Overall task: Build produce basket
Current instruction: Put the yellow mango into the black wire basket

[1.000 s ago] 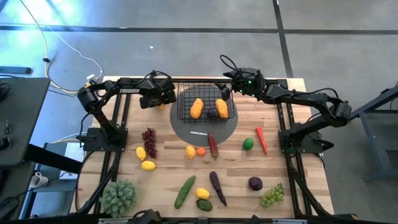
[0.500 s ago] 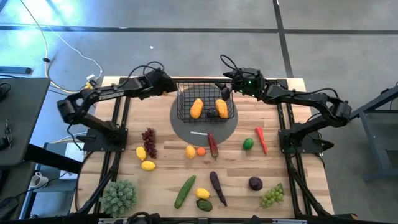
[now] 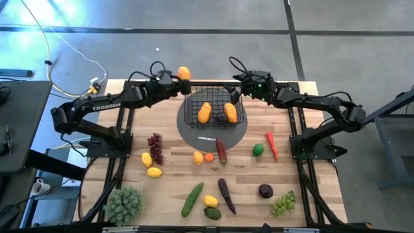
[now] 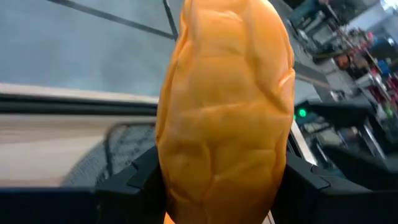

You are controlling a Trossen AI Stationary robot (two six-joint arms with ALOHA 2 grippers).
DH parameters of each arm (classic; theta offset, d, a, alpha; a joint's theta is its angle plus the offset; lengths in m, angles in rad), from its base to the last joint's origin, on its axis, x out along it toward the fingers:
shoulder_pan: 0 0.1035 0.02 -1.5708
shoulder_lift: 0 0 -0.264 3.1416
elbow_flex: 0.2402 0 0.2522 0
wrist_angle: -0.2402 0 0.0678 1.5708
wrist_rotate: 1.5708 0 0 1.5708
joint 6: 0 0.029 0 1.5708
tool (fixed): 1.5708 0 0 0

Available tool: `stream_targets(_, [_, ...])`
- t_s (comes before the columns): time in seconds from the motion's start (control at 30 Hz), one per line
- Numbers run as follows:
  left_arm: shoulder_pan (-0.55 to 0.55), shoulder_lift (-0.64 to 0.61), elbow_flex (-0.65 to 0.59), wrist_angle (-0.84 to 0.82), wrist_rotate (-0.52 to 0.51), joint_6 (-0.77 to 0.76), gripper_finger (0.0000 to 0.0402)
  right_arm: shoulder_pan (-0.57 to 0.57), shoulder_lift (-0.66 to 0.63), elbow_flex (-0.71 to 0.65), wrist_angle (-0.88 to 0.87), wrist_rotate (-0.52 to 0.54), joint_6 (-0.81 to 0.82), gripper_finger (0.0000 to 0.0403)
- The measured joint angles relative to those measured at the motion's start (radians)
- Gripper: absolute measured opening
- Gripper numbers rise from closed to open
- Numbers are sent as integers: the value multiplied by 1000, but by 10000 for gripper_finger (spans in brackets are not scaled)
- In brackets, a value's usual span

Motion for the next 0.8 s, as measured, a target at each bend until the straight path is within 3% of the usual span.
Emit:
stream_targets(0.37, [-97, 42, 3, -5, -12, 1, 197, 0, 0, 0, -9, 1, 0, 317])
stream_targets(0.67, [-94, 107, 223, -270, -73, 125, 197, 0, 0, 0, -9, 5, 0, 317])
stream_targets(0.8, [-97, 145, 264, -311, -69, 133, 197, 0, 0, 0, -22, 24, 0, 317])
